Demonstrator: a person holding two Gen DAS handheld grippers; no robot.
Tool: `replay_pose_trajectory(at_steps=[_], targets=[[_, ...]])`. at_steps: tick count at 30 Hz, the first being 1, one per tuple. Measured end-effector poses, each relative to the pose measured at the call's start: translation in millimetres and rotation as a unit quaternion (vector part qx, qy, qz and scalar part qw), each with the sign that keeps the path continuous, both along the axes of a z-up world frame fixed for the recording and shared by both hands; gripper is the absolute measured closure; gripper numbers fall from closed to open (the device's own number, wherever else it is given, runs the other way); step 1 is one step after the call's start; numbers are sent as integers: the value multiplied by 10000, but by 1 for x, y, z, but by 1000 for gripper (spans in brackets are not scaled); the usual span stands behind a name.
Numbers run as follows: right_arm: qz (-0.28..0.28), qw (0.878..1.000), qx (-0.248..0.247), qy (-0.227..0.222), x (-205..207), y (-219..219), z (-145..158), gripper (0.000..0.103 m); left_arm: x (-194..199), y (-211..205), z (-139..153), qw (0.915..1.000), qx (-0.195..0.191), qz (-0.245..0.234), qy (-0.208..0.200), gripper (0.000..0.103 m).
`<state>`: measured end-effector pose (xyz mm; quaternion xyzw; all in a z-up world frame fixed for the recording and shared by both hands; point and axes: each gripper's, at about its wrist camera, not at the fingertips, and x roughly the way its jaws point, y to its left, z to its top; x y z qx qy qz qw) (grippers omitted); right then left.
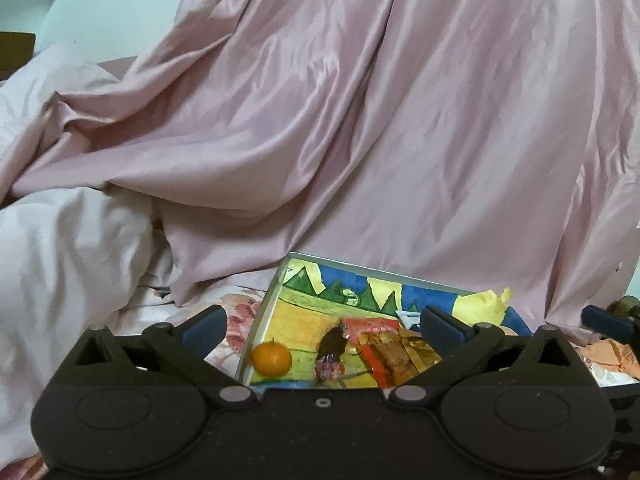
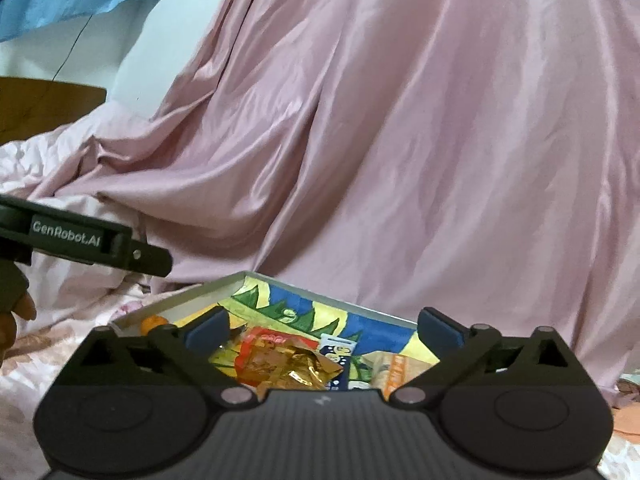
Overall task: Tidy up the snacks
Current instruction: 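Lift both open tools away from the box toward the remaining snacks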
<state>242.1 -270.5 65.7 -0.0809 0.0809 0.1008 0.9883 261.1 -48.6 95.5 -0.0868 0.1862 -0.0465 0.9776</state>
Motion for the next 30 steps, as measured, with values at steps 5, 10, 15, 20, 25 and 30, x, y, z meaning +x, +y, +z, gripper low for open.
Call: replay_pose_trajectory(at_steps=[5,10,15,20,25,30], targets=[[-75,9999,84,-121,-34,-8,9,0,-33,0,3,9999,77,11,-67,1],[-187,9994,238,-179,-68,-18,13,0,-64,3,1,10000,30,18,-57,1],[-354,9985,374,-194,-101,-24,9,0,-93,4,-6,9999,137,-21,-8,1],[-464,9981,394,-71,-128,-23,1,0,-117,7,-15,9998,143,-37,111,1],[-574,9972,469,2,-150,-22,-8,0,-139,8,-23,9993,288,-5,254,1],[-706,9963,480,112,-166,-16,-20,0,-160,13,-36,9979,492,70,420,1]])
